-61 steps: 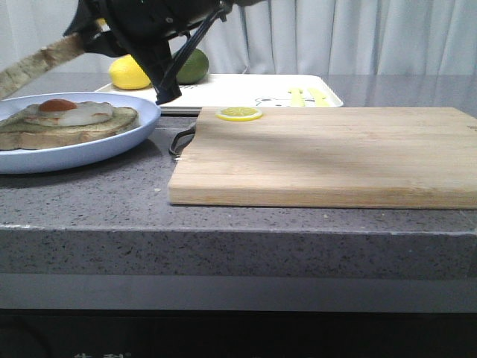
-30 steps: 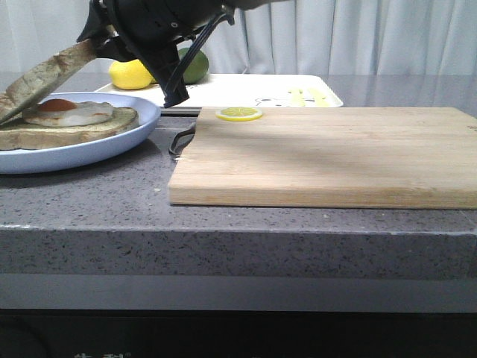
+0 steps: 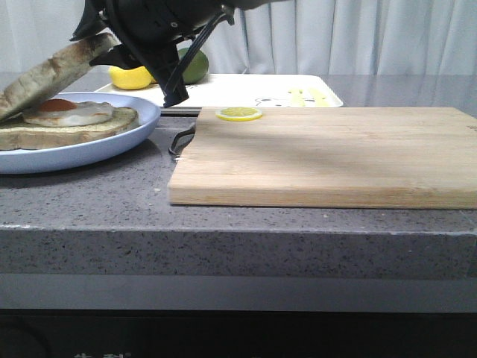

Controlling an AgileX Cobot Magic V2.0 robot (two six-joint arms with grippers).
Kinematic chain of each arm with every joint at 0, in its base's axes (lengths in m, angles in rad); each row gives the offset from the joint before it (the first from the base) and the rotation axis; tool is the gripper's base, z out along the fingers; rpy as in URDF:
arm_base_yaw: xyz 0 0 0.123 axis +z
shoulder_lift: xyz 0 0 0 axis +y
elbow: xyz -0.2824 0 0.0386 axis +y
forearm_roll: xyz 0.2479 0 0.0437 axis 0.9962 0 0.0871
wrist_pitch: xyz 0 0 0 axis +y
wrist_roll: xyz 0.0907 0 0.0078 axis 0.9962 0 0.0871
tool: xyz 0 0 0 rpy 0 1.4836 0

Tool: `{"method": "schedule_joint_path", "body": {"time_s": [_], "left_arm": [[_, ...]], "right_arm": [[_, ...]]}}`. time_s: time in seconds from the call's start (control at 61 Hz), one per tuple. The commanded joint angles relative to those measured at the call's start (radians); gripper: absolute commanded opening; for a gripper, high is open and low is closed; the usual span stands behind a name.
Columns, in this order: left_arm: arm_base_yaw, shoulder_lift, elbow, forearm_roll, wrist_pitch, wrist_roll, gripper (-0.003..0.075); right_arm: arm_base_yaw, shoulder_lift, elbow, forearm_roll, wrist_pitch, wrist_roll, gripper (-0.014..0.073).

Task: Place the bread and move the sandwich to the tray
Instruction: 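Release the bread slice and raise the right gripper away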

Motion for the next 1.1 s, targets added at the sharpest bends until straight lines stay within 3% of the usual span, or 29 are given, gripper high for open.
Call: {"method": "schedule_joint_path", "body": {"time_s": [0.0, 0.41, 0.787, 1.083], "left_arm": [[-0.01, 0.008, -0.026, 0.0, -0.083, -0.002, 0.0511], [-0.01, 0.008, -0.026, 0.002, -0.083, -0.002, 0.0511], [-0.01, 0.008, -0.026, 0.002, -0.083, -0.002, 0.0511], [-0.01, 0.008, -0.026, 0.002, -0.077, -0.002, 0.0511]], "right_arm": [[0.002, -0.061, -0.04, 0.015, 0.043, -0.006, 0.0323], [-0.067, -0.067, -0.04, -0.307, 0.227, -0.006, 0.0332], [-0.181, -0.087, -0.04, -0.467, 0.437, -0.006, 0.033], [-0.241, -0.24, -0.04, -0.721, 0.524, -0.006, 0.033]]}}
